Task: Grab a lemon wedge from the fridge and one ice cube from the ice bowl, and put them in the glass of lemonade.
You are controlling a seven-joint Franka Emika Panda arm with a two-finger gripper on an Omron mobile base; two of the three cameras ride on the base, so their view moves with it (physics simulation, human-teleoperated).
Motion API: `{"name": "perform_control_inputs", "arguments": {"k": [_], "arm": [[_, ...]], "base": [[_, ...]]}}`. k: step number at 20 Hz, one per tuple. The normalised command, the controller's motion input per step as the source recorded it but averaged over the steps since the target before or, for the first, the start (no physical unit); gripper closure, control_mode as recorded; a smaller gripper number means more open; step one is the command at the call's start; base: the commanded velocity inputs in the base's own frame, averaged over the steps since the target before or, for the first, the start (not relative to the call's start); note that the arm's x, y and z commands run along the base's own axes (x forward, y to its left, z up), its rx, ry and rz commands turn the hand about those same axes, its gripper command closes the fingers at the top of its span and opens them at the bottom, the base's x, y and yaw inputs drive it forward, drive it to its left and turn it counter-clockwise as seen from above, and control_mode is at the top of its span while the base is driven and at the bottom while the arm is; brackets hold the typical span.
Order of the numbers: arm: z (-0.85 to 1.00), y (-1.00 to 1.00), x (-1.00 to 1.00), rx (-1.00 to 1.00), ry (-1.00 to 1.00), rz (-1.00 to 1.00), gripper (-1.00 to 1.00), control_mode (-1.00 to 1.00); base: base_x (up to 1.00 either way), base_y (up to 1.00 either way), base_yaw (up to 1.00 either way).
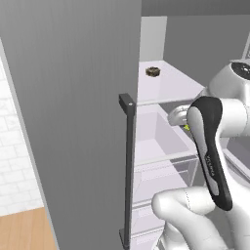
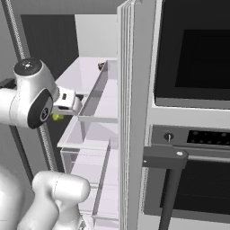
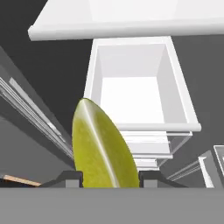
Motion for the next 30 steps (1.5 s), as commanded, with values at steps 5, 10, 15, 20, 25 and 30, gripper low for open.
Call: {"name": "perform_control_inputs", "arguments": {"k": [5, 10, 15, 20, 25, 30], "arm": [[-0.31, 0.12, -0.7, -0.01, 0.02, 0.0, 1.0, -1.0], [-0.23, 0.01, -0.25, 0.0, 0.03, -0.02, 1.0, -1.0], [-0.05, 0.0, -0.24, 0.0, 0.0, -0.02, 1.0, -1.0], [0.0, 0.0, -0.07, 0.0, 0.0, -0.01, 1.0, -1.0], [0.0, 0.01, -0.06, 0.0, 0.0, 0.0, 1.0, 1.0], [0.0, 0.0, 0.0, 0.0, 0.0, 0.0, 1.0, 1.0]], "base": [[0.0, 0.0, 0.0], [0.0, 0.0, 0.0], [0.0, 0.0, 0.0], [0.0, 0.0, 0.0], [-0.74, 0.29, -0.07], [-1.0, 0.44, -0.35]]}}
